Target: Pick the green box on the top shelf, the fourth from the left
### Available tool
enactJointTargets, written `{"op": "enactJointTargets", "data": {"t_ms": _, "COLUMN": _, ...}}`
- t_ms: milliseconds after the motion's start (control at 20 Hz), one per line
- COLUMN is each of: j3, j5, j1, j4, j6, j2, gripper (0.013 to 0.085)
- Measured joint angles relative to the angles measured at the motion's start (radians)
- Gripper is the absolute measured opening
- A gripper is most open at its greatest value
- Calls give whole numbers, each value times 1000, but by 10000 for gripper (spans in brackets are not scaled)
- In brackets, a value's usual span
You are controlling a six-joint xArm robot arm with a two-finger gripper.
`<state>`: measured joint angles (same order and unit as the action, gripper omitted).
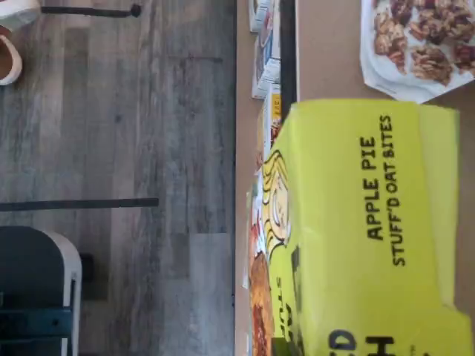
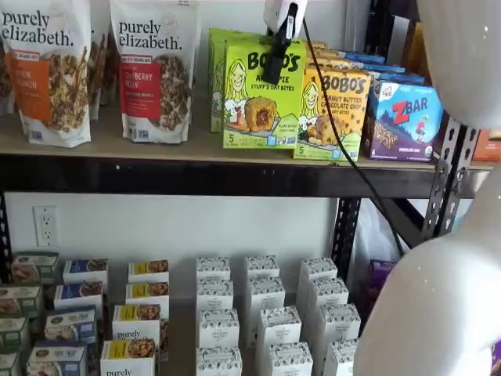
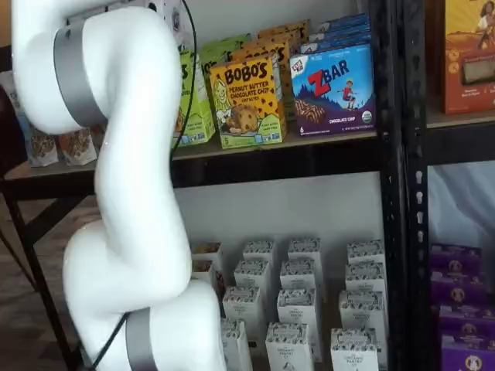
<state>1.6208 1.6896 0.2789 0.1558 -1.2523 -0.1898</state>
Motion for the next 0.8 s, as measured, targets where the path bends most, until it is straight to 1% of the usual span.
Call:
{"op": "enactJointTargets", "data": {"t_ms": 450, "j3": -11, "j5": 66, "j1": -10, "j4": 15, "j6": 0, "j2": -54, "gripper": 210}}
{"op": "enactJointTargets", "data": {"t_ms": 800, "j3": -34, "j5": 109, "j1": -40, "j4": 32, "j6": -21, "j2": -102, "gripper": 210}}
